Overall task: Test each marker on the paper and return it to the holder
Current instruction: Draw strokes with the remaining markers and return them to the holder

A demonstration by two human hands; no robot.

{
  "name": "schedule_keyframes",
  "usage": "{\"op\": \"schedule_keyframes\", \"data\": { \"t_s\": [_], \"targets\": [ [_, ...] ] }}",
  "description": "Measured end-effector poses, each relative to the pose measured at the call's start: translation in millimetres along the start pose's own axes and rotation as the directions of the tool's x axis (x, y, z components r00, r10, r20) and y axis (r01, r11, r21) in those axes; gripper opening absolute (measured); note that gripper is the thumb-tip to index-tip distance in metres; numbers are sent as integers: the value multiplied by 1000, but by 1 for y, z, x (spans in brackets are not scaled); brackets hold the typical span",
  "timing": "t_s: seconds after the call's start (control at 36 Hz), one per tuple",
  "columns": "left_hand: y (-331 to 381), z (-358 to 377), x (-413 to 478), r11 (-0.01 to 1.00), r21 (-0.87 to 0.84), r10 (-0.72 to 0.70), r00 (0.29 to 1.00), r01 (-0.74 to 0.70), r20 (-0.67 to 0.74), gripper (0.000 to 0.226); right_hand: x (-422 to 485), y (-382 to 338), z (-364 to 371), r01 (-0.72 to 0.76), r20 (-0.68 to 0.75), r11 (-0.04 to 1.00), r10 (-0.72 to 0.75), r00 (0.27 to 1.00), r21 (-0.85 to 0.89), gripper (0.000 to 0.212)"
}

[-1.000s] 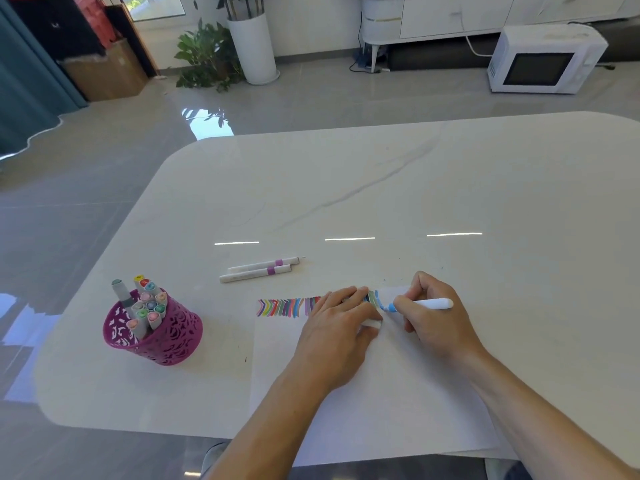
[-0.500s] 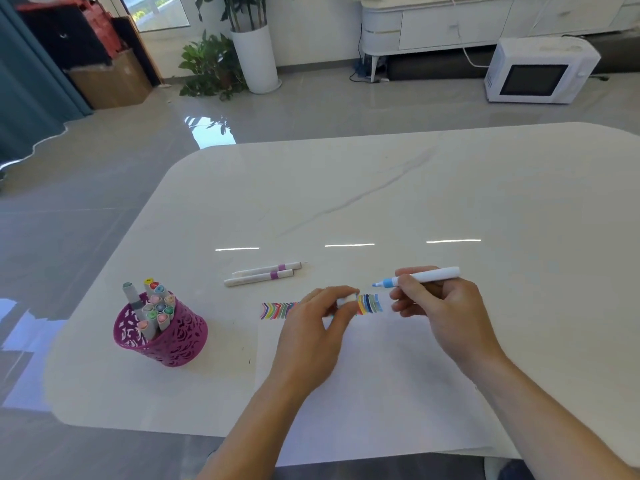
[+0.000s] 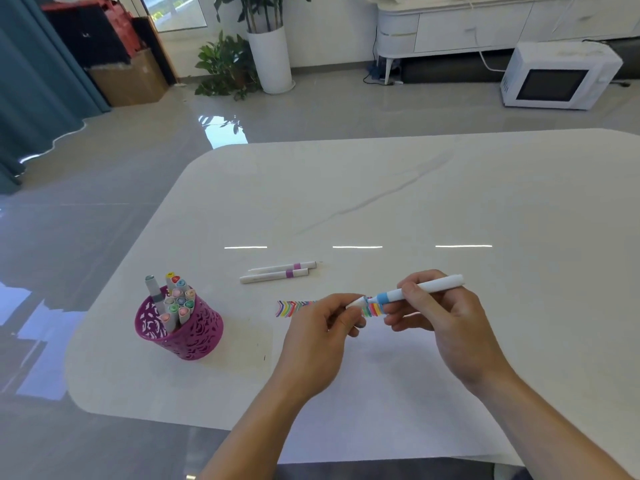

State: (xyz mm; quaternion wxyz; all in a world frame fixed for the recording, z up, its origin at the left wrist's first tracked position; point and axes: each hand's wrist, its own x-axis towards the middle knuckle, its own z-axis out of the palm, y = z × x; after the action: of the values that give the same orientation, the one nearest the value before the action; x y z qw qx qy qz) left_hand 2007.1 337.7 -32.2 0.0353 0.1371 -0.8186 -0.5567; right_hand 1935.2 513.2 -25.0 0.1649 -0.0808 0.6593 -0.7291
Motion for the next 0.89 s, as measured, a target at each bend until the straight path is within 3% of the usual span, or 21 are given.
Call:
{"op": "schedule_keyframes", "data": {
  "t_s": [0.31, 0.72, 0.89],
  "targets": [
    [5, -3, 1, 996, 84, 19, 997, -25, 69, 22, 2, -1, 1, -11, 65, 999, 13, 998, -32, 29],
    [2, -1, -1, 985, 146, 96, 995, -91, -27, 24, -1, 5, 8, -52, 33, 995, 49, 998, 83, 30],
    [5, -4, -4, 990, 129, 62, 998, -61, -2, 13, -2, 11, 12, -127, 143, 991, 121, 982, 31, 33]
  ]
}}
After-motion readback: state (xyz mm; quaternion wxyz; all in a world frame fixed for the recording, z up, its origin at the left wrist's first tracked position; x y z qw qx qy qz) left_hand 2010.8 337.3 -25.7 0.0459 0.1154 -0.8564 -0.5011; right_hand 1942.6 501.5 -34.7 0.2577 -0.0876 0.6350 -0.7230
